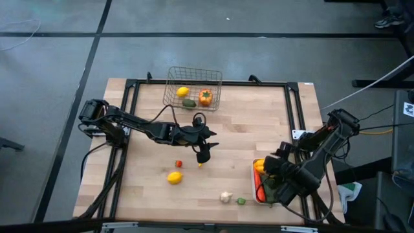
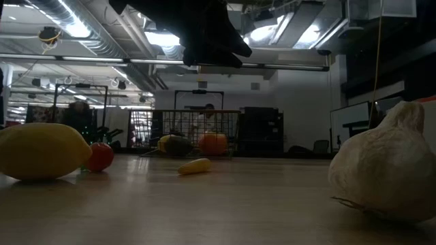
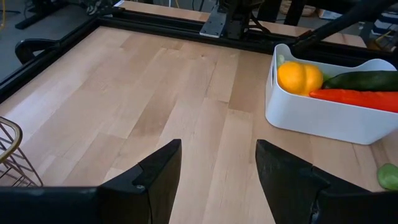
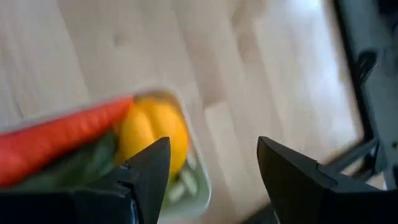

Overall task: Sort produce into baskets
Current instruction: Put the garlic into the white bin

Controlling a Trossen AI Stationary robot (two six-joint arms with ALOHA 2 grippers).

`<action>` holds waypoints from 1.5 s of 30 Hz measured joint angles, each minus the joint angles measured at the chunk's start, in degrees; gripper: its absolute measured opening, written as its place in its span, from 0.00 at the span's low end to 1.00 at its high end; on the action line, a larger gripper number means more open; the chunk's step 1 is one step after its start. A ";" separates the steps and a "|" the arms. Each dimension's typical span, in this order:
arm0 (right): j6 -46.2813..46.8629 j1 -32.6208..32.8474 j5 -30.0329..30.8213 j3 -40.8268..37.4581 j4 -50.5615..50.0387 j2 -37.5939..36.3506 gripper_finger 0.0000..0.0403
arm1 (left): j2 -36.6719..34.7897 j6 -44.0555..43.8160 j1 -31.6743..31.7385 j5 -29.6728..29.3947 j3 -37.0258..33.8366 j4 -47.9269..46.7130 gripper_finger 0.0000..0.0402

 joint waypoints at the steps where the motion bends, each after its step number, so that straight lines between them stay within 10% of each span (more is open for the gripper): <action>1: 0.02 0.02 2.06 0.57 0.07 0.00 0.60 | 0.00 0.00 0.00 -0.01 0.00 0.00 0.50; 9: 0.00 0.00 15.47 1.95 2.67 0.00 0.60 | 0.00 -0.02 -0.02 -0.01 0.00 0.00 0.50; 18: -4.29 -2.75 17.40 1.95 13.83 0.00 0.60 | 0.00 0.20 -0.02 -0.02 0.00 0.00 0.50; 45: -35.76 -9.40 -7.42 1.93 57.14 10.44 0.60 | 0.00 1.79 -0.02 0.00 -0.05 -0.35 0.50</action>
